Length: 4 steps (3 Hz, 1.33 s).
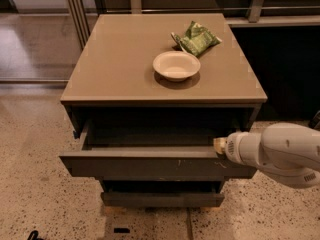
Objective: Open top drawer
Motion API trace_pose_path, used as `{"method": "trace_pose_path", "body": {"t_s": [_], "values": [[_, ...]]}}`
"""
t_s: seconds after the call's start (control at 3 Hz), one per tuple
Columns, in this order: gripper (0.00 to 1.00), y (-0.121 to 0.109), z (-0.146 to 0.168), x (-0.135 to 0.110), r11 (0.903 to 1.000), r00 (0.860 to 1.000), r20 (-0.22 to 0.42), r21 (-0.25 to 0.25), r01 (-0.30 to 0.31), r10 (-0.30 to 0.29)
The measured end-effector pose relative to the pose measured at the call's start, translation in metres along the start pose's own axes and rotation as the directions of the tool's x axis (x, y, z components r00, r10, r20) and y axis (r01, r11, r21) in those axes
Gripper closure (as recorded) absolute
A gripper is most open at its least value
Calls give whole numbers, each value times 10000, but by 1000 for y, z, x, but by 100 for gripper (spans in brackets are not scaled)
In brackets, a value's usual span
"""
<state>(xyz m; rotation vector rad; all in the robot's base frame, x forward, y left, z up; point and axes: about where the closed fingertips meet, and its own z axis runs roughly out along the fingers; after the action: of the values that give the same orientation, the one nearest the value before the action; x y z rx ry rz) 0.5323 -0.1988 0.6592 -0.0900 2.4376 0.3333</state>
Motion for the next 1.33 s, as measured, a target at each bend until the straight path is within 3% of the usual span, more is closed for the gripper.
{"method": "trace_pose_path", "body": {"t_s": [0.33,0.67,1.0,1.33], "values": [[100,8,-16,23,9983,9995,-147,-502,-300,293],[100,10,-21,27,9973,9993,-134,-640,-370,363],[100,19,-40,30,9922,9987,130,-1151,-474,492],[100,38,-73,37,9719,9947,670,-2272,-606,777]]}}
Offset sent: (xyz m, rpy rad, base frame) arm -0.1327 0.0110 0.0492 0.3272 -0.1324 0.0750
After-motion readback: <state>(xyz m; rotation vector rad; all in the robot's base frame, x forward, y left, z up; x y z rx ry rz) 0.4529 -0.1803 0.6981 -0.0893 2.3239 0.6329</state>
